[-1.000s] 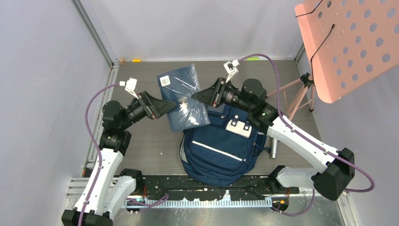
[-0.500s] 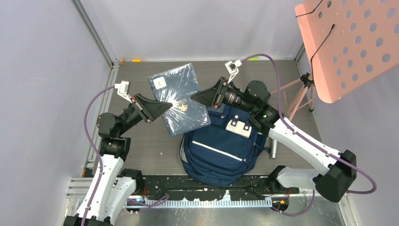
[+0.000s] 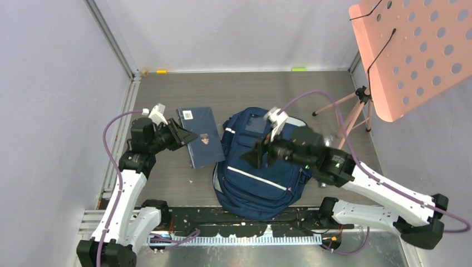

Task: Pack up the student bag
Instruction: Pick up the book from the center of the board, then place the book in the student bag.

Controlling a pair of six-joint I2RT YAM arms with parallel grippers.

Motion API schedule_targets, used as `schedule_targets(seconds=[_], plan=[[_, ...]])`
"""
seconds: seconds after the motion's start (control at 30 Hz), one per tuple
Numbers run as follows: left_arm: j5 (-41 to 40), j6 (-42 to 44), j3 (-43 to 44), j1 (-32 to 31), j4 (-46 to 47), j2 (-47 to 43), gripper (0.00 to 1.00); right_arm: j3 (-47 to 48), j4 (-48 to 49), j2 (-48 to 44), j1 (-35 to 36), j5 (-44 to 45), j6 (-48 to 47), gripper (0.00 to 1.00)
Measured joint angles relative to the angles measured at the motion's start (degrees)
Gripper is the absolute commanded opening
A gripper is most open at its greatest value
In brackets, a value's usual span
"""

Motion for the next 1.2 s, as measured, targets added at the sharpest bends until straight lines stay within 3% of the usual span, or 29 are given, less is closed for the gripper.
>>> schedule_targets(seconds=[0.17, 0.33, 0.83, 0.9, 0.93, 1.0, 1.07, 1.2], plan=[[-1.0, 2.8, 0.0, 5.4, -5.3, 2.6, 0.0, -3.0, -5.8, 5.2, 14.5, 11.9, -3.5, 0.7], [-1.3, 4.3, 0.0, 11.7, -6.7, 2.6, 0.0, -3.0, -9.3, 15.4, 22.8, 21.9, -5.8, 0.72], [-0.3, 7.2, -0.7, 12.2, -10.3, 2.4, 0.0, -1.7, -12.2, 32.1, 30.3, 39.0, -7.6, 0.75], [-0.2, 7.4, -0.7, 12.2, -10.6, 2.4, 0.0, -1.6, -12.3, 33.9, 30.4, 41.2, -7.0, 0.66], [0.0, 7.5, -0.7, 12.2, -10.7, 2.4, 0.0, -1.4, -12.7, 34.8, 30.6, 42.8, -6.4, 0.45], [0.5, 8.0, -0.7, 12.2, -11.0, 2.4, 0.0, -0.6, -13.8, 36.6, 30.9, 45.7, -4.7, 0.2], [1.4, 8.6, -0.7, 12.2, -11.3, 2.4, 0.0, 0.4, -14.4, 37.6, 31.4, 48.4, -2.9, 0.04], [3.4, 8.7, -0.7, 12.2, -11.5, 2.8, 0.0, 1.6, -15.4, 37.3, 30.7, 51.5, -1.9, 0.01]])
